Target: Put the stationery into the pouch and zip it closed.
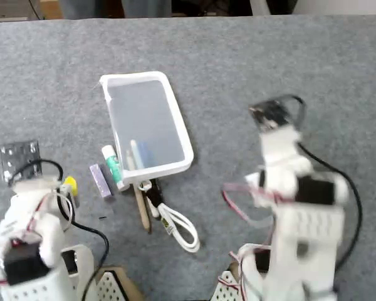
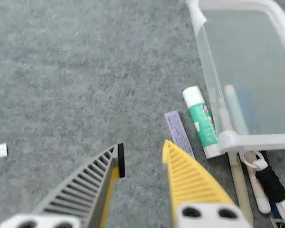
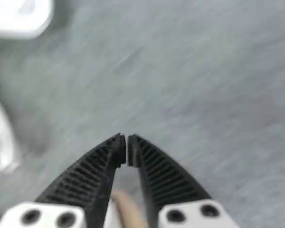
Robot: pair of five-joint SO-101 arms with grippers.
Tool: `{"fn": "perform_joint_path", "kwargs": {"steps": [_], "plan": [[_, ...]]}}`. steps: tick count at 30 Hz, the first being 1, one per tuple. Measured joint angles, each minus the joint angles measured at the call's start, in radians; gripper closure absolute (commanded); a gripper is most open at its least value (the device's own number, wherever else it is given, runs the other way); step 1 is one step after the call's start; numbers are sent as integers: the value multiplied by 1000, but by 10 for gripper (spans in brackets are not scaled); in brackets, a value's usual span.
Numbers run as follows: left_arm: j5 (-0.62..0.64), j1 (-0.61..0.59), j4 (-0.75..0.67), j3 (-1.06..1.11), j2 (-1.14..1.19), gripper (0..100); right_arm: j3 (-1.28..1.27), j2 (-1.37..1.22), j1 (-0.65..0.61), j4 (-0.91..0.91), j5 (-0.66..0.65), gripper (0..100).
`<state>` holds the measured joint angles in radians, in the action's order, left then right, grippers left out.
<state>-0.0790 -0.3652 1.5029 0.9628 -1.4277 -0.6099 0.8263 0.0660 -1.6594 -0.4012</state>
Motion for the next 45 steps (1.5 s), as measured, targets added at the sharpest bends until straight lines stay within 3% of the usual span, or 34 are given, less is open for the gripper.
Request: {"fn": "perform_joint_path", "kwargs": {"steps": [4,9,23,28,45], "plan": [[0,-15,55,-94,245,830,17,-196,-242,-29,38,761],[0,-17,60,-115,351,830,-32,-270,-451,44,48,770],[0,-17,61,-115,354,828,-290,-473,-692,388,49,779],[0,-17,61,-115,354,827,-285,-474,-779,374,48,779],[0,-17,61,-115,354,827,-273,-252,-844,261,37,779]]}}
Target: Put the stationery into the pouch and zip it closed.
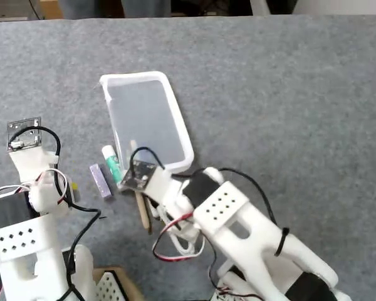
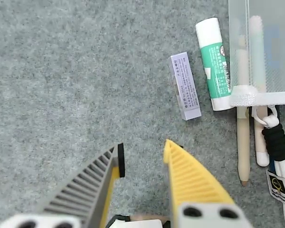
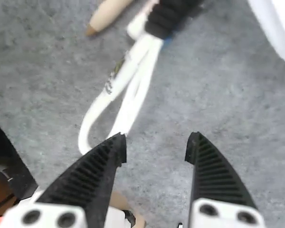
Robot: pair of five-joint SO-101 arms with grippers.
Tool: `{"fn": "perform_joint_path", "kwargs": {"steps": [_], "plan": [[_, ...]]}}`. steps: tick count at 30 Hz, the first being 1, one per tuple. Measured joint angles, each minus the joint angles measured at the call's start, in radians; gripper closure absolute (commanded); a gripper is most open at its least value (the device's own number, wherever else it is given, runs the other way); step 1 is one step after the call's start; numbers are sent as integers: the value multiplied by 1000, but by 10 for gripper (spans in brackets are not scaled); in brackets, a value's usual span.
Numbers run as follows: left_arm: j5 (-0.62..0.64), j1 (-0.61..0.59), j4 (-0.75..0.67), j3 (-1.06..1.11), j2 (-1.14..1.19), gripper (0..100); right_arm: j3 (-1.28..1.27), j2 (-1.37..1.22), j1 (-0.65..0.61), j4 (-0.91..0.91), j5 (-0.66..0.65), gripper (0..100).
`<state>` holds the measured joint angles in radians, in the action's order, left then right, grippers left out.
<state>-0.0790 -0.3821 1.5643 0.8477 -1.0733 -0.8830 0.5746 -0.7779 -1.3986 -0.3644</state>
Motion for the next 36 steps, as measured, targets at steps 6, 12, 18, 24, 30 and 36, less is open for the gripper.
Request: {"fn": "perform_joint_path", "kwargs": {"steps": [6,12,18,24,30,36], "plan": [[0,0,0,0,0,827,0,0,-121,3,-2,779],[0,0,0,0,0,827,-57,0,-130,83,0,779],[0,0,0,0,0,827,-55,2,-92,166,20,779],[0,0,0,0,0,827,-32,2,-51,152,21,779],[0,0,0,0,0,827,-150,3,-44,213,21,779],[0,0,0,0,0,827,-195,3,-44,279,20,780]]}}
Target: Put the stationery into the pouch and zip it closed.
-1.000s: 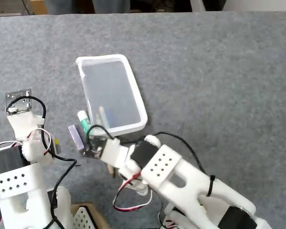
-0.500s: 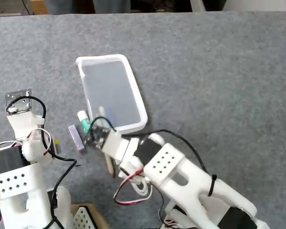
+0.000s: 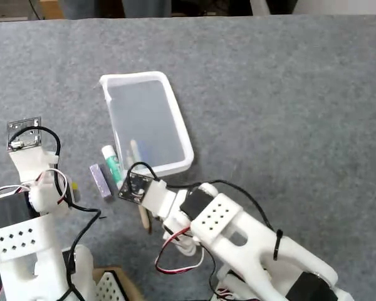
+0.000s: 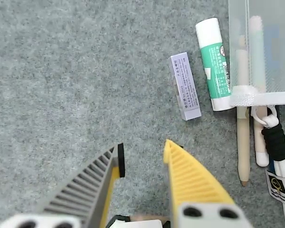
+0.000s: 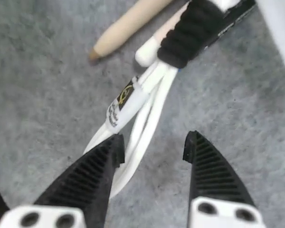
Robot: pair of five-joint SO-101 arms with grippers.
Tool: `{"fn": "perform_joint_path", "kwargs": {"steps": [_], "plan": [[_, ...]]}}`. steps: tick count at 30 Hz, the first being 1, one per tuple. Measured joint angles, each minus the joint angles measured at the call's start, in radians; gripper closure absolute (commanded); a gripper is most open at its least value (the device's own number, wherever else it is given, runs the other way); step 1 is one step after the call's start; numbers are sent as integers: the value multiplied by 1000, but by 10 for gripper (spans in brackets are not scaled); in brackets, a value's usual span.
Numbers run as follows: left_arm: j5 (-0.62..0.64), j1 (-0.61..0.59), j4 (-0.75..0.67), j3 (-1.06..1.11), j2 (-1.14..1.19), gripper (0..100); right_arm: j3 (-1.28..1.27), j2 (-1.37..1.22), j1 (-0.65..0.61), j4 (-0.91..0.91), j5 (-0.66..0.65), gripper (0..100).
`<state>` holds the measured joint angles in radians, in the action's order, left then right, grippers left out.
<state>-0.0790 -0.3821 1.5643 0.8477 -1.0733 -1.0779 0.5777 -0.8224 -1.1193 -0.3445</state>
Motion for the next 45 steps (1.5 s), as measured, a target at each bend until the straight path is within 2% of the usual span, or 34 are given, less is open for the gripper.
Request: {"fn": "perform_joint_path", "kwargs": {"steps": [5,11,13,16,26,33,39,45], "plan": [[0,0,0,0,0,827,-41,-29,3,63,2,781],[0,0,0,0,0,827,-55,-193,3,169,2,793],[0,0,0,0,0,827,-14,-259,2,172,2,848],[0,0,0,0,0,827,35,-333,11,172,2,985],[-6,0,0,0,0,828,80,-370,40,178,2,986],[-6,0,0,0,0,826,109,-180,28,9,-17,986],[-6,0,-3,0,0,825,284,54,29,-239,-84,986],[-6,0,-3,0,0,825,477,97,29,-407,-118,986]]}}
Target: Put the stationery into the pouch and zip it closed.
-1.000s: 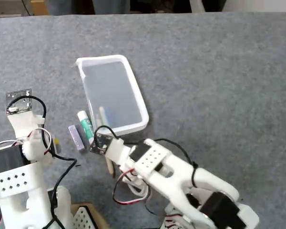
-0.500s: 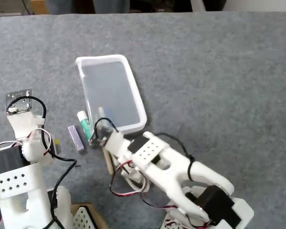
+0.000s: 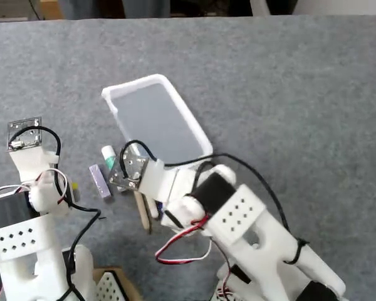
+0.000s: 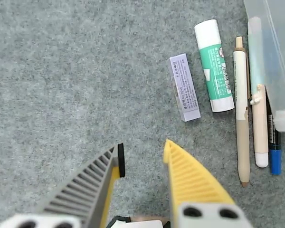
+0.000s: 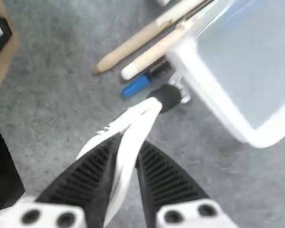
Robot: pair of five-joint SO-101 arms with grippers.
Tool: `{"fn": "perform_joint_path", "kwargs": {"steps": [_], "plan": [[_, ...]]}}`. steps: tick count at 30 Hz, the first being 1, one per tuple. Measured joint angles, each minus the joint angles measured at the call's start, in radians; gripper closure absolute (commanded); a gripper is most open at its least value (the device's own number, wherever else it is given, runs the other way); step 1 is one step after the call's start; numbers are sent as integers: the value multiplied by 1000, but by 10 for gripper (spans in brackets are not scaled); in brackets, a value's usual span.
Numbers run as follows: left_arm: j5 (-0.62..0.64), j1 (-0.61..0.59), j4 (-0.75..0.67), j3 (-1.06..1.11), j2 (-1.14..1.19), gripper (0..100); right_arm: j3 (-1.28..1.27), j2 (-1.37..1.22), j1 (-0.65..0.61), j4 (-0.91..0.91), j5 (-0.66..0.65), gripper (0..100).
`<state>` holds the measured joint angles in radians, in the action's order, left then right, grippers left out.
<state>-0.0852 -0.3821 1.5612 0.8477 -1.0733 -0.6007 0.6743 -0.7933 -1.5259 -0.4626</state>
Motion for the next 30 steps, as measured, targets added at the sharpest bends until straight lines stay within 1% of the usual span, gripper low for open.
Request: {"fn": "perform_joint_path", "kwargs": {"steps": [5,11,18,20,22,25,28,30], "plan": [[0,0,0,0,0,815,199,0,0,-80,-29,986],[0,0,-2,-34,0,702,476,-114,0,-167,-29,986],[0,0,-2,-107,0,689,795,-308,-2,-227,-31,986],[0,18,-2,-129,0,689,872,-351,-3,-230,-31,986],[28,54,-2,-153,0,689,930,-393,-3,-230,-31,986],[121,109,-2,-189,0,689,987,-445,-3,-230,-20,986],[203,144,-60,-187,0,689,1022,-450,-3,-230,-6,986],[222,155,-112,-175,0,691,1030,-450,-3,-230,2,986]]}}
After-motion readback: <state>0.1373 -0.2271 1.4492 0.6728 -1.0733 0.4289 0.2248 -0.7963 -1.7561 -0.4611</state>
